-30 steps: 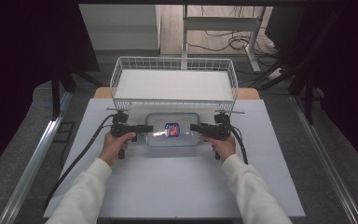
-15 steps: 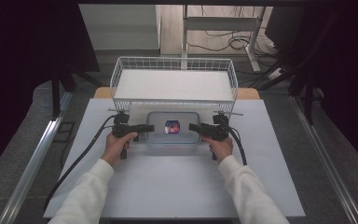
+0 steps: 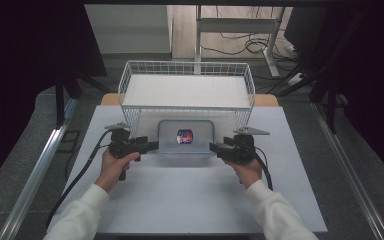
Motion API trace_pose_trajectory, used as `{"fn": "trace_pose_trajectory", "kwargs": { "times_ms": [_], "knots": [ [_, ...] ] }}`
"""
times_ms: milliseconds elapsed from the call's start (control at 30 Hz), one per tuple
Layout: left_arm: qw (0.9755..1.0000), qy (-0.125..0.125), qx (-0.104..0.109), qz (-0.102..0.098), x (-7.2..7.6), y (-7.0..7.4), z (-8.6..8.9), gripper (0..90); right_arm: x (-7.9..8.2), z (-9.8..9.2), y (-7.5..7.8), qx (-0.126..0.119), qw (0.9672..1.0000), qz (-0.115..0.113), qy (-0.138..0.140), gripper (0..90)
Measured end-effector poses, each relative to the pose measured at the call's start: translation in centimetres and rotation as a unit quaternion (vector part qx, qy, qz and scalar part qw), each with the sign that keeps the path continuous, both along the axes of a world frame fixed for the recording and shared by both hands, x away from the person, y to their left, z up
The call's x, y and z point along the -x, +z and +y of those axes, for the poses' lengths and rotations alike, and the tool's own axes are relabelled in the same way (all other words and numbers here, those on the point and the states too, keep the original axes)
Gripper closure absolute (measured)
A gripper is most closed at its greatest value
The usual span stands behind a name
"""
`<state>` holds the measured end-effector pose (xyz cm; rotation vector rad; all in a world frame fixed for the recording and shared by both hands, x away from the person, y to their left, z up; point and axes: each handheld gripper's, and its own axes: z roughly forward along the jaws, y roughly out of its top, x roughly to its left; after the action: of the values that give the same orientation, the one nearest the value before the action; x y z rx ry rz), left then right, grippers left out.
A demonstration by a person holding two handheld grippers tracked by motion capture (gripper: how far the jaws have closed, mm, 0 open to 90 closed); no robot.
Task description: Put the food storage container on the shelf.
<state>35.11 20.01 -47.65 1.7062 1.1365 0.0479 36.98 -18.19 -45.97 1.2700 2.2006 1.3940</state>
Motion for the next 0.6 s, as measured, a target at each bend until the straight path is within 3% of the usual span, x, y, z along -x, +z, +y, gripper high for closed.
{"fn": "trace_pose_trajectory", "kwargs": {
  "times_ms": [100, 200, 267, 400, 467, 600],
  "knots": [
    [0.9996, -0.009, -0.023, -0.014, 2.4, 0.5, 0.0, 26.9, 2.0, -0.1, 0.3, 0.025, 0.9988, -0.042, 0.010, 40.7],
    [0.9985, -0.018, -0.048, -0.020, 4.5, 0.3, -0.2, 27.3, 3.7, 0.1, 0.2, 0.043, 0.9962, -0.060, 0.047, 49.5],
    [0.9974, -0.026, -0.063, -0.023, 5.8, -0.1, -0.4, 27.0, 4.4, 0.6, -0.1, 0.069, 0.9930, -0.061, 0.074, 56.8],
    [0.9966, -0.038, -0.071, -0.017, 7.5, -0.8, -0.7, 26.8, 4.9, 2.1, -1.0, 0.111, 0.9854, -0.061, 0.114, 72.0],
    [0.9948, -0.040, -0.090, -0.025, 8.3, -0.8, -0.9, 26.2, 4.7, 3.0, -1.6, 0.121, 0.9828, -0.049, 0.131, 78.7],
    [0.9940, -0.047, -0.094, -0.030, 9.4, -0.8, -1.0, 26.0, 4.1, 4.4, -2.5, 0.143, 0.9785, -0.036, 0.144, 86.5]
  ]
}}
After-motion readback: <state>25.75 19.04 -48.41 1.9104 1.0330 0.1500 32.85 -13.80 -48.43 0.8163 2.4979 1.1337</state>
